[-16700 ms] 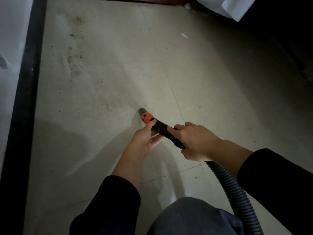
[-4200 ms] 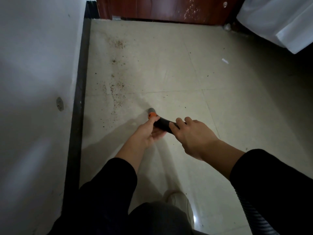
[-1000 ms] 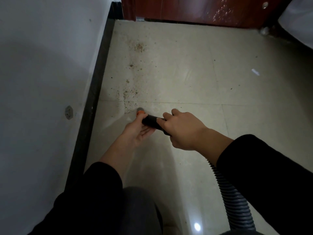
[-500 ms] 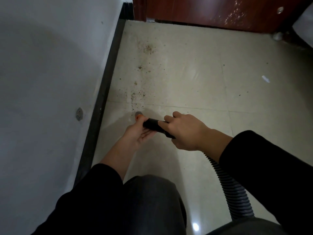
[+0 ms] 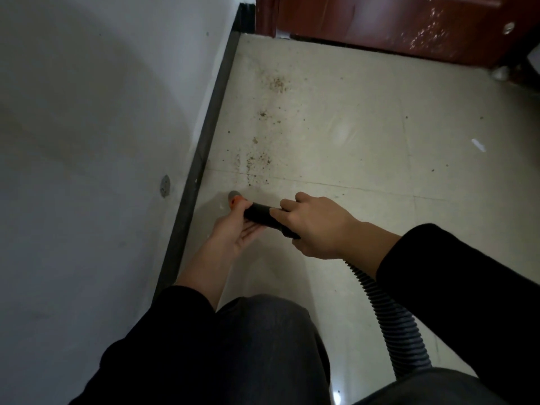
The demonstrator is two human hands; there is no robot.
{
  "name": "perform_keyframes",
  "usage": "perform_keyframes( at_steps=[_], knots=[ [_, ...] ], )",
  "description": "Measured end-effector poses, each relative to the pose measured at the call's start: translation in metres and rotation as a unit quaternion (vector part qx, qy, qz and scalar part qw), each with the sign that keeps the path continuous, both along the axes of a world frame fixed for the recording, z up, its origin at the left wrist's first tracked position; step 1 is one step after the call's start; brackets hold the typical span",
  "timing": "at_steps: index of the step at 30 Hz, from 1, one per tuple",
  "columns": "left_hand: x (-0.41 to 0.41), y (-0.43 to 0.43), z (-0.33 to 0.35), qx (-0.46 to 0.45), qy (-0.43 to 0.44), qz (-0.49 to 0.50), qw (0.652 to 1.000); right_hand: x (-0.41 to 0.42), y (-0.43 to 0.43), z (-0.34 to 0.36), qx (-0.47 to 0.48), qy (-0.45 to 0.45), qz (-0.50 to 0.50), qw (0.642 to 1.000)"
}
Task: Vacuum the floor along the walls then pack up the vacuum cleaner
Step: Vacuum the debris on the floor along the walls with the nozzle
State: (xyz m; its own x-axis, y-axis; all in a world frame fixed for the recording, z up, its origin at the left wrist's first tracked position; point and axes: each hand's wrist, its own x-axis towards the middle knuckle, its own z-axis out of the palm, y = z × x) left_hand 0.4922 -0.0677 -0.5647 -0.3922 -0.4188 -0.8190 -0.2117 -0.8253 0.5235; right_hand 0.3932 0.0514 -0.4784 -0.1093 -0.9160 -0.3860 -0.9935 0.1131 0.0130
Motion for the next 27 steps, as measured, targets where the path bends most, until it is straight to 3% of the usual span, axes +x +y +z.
perform_keyframes(
  at_steps=[12, 27],
  knots=[
    [0.018, -0.017, -0.008, -0.027, -0.026, 0.05, 0.998, 0.019, -0.03, -0.01, -0.016, -0.015, 0.012, 1.0],
    [0.008, -0.033, -0.002, -0.036, -0.016, 0.003, 0.999, 0.018, -0.037, -0.014, -0.024, -0.006, -0.016, 1.0]
  ],
)
